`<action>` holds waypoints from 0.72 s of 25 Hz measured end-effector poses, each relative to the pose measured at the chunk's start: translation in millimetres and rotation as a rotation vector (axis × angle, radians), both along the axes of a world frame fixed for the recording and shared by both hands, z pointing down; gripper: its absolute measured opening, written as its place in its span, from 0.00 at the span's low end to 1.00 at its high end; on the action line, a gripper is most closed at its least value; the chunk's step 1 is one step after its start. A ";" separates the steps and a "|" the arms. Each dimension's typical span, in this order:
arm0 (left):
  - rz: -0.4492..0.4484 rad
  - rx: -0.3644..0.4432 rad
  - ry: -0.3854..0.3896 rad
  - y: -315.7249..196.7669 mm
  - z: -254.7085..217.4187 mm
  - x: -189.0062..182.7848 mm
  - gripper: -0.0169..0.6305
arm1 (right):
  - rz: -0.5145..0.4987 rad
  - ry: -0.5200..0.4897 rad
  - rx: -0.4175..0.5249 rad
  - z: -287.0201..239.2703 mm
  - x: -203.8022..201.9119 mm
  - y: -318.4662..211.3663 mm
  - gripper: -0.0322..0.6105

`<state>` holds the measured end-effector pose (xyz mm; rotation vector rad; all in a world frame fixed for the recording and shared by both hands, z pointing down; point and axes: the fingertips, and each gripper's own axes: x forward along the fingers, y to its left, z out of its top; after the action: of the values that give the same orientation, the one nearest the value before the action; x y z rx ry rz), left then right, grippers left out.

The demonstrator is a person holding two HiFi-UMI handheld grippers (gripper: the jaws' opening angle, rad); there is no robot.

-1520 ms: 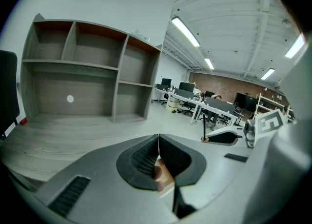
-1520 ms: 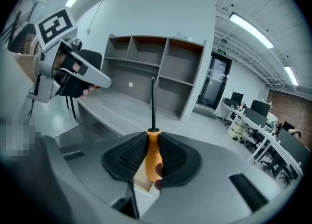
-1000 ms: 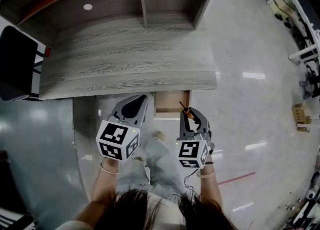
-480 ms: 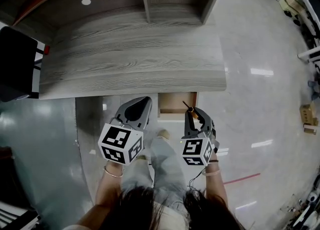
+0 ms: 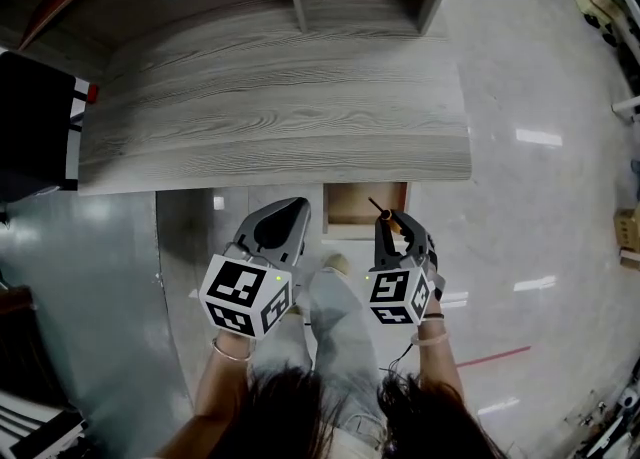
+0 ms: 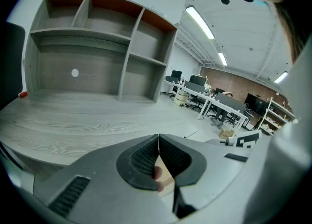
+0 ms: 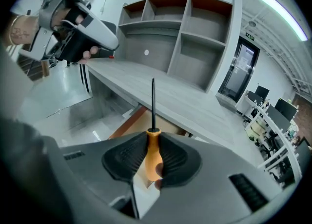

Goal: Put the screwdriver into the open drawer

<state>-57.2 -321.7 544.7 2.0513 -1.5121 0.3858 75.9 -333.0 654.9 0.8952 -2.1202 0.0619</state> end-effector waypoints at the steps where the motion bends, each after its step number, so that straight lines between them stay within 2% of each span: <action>1: -0.001 -0.005 0.000 0.9 3.5 0.5 0.05 | -0.003 0.003 -0.005 4.5 -0.5 -0.1 0.19; 18: -0.022 -0.063 0.005 10.8 55.9 -14.3 0.05 | -0.055 0.063 -0.058 68.2 -16.5 -8.2 0.19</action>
<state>-71.4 -311.0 600.6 1.9841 -1.4997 0.4138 59.4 -341.3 723.1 0.7947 -2.0723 0.0652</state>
